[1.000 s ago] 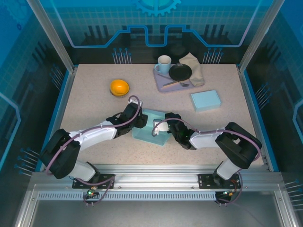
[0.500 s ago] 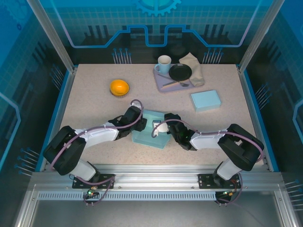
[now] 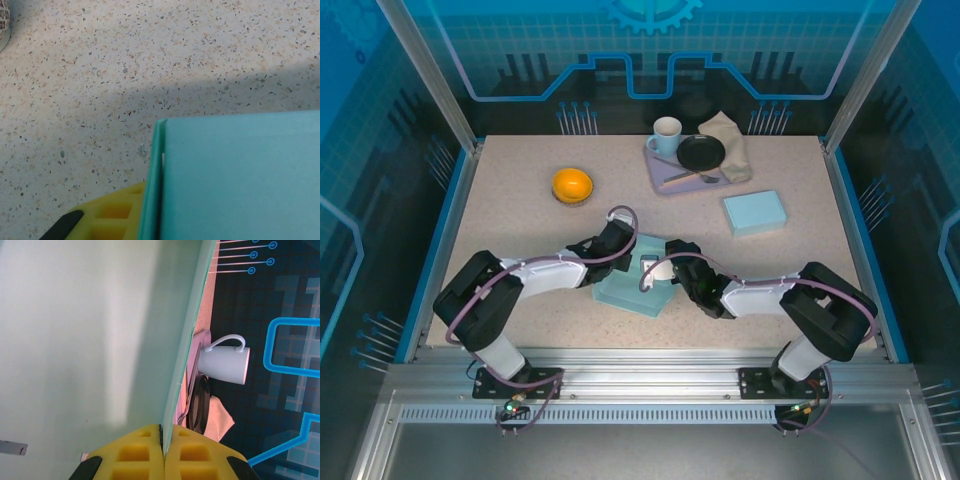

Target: Fold the paper box

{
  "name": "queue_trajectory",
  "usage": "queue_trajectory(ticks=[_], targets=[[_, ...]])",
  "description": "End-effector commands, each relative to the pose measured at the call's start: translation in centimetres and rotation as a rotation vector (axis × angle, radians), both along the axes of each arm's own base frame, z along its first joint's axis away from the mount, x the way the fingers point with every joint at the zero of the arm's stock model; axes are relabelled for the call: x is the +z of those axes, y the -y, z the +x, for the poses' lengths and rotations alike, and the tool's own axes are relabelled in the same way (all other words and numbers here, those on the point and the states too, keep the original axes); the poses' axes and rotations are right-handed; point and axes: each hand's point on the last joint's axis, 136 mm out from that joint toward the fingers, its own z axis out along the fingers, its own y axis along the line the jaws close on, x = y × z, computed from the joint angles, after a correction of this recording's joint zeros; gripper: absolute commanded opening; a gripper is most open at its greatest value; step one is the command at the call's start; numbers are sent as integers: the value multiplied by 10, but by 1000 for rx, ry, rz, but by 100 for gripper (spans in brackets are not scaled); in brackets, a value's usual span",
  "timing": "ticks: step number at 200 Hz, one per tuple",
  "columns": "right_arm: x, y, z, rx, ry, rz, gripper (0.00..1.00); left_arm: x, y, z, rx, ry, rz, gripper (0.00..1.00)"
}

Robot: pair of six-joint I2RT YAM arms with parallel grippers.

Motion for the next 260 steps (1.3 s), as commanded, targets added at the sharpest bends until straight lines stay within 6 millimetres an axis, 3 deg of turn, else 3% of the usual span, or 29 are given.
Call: queue_trajectory(ticks=[1,22,34,60,103,125,143,158,177,218,236,260], targets=[[-27,14,-11,15,-65,-134,0,-11,-55,3,187,-11,196,16],[-22,8,-12,17,-82,-88,0,-11,-49,4,161,-7,169,16],[-13,3,-12,20,-91,-29,14,-8,-43,3,136,1,148,16],[9,-8,-15,37,-119,92,32,-3,-41,1,135,18,139,16],[38,-16,-40,102,-228,231,47,5,-47,0,177,47,127,16],[61,-13,-51,96,-276,336,50,11,-50,0,207,68,106,16],[88,-7,-50,15,-318,489,49,19,-52,-1,233,98,79,15],[114,5,-41,-150,-350,673,48,26,-53,-1,248,136,34,16],[132,27,-32,-398,-432,880,48,37,-50,-2,252,187,-51,16],[121,49,-19,-760,-680,1117,46,49,-45,-6,265,274,-177,16],[114,37,-17,-867,-852,1241,46,47,-46,-6,280,283,-163,15],[100,19,-14,-972,-964,1276,46,50,-46,-6,292,300,-145,15]])
